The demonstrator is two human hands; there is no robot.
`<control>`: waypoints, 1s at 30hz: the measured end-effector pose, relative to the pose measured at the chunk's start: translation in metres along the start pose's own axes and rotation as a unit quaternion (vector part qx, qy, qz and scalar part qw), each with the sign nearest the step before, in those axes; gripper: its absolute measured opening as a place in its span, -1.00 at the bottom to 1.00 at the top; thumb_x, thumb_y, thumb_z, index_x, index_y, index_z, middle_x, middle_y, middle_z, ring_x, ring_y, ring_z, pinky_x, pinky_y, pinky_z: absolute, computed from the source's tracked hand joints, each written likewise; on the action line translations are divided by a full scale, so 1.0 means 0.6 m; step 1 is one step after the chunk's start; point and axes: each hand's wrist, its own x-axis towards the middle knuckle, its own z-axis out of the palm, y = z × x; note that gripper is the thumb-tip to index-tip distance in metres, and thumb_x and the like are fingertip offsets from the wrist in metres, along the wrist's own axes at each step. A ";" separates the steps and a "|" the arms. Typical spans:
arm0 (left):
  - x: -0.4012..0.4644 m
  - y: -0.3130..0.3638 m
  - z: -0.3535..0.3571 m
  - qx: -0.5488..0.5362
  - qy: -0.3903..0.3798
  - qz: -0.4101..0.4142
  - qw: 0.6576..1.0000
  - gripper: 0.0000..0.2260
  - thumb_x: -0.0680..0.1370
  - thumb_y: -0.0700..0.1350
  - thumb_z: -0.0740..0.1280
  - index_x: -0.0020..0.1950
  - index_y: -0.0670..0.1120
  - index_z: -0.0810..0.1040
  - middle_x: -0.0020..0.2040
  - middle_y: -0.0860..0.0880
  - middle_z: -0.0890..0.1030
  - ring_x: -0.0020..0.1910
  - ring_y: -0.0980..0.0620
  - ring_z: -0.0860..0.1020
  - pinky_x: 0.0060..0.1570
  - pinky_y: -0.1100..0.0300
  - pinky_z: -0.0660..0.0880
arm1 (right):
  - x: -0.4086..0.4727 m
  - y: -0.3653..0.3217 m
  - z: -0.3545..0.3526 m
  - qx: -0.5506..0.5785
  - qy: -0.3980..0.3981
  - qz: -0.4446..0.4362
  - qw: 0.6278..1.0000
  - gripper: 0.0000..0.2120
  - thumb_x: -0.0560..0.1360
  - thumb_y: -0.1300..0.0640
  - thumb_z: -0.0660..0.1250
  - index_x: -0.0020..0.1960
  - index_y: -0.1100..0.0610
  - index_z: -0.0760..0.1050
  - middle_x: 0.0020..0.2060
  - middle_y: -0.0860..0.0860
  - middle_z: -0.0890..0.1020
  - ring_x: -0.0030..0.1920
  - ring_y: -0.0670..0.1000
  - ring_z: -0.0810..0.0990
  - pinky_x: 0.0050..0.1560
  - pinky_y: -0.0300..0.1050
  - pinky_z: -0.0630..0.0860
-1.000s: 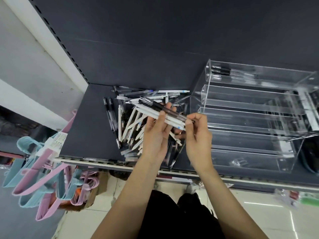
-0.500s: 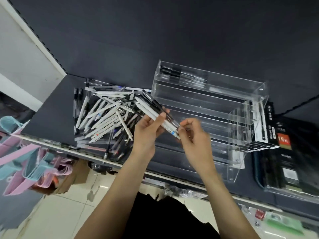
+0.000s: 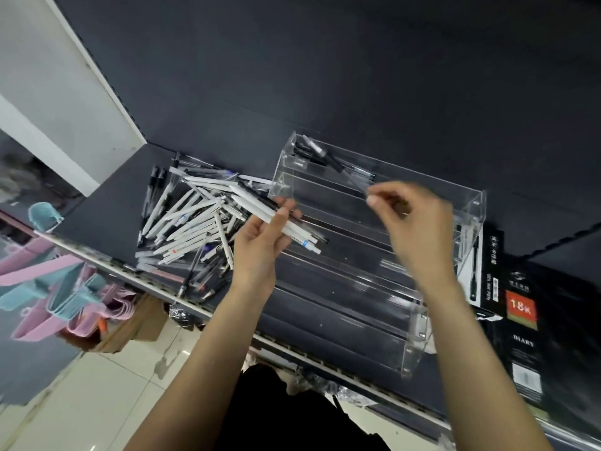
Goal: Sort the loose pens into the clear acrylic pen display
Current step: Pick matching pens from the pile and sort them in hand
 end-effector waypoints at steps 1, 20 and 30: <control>0.004 0.004 -0.005 0.000 0.002 0.000 1.000 -0.92 0.55 -0.23 0.32 0.00 -0.15 0.59 -0.05 -0.11 0.65 -0.06 0.07 0.63 -0.08 0.26 0.56 | 0.021 0.007 -0.009 -0.033 0.013 -0.018 0.999 -0.89 0.46 0.13 0.41 -0.02 0.08 0.64 -0.16 -0.08 0.66 -0.21 -0.14 0.58 -0.10 -0.32 0.49; 0.062 0.029 -0.042 0.028 -0.025 -0.002 0.999 -0.74 0.55 -0.23 0.32 0.21 -0.25 0.45 0.00 -0.13 0.68 0.04 -0.05 0.64 0.06 0.08 0.56 | 0.156 0.043 0.062 -0.331 -0.143 -0.064 0.931 -0.88 0.52 0.10 0.33 0.01 0.05 0.62 -0.08 -0.01 0.64 -0.10 0.10 0.60 -0.19 -0.14 0.42; 0.076 0.038 -0.039 0.007 -0.045 -0.020 0.999 -0.90 0.54 -0.24 0.32 0.03 -0.09 0.48 -0.06 -0.05 0.70 0.00 0.00 0.65 -0.04 0.18 0.56 | 0.164 0.021 0.074 -0.313 -0.164 -0.117 0.928 -0.81 0.52 0.09 0.32 0.12 -0.02 0.59 0.01 -0.07 0.62 -0.02 0.06 0.60 -0.14 -0.12 0.45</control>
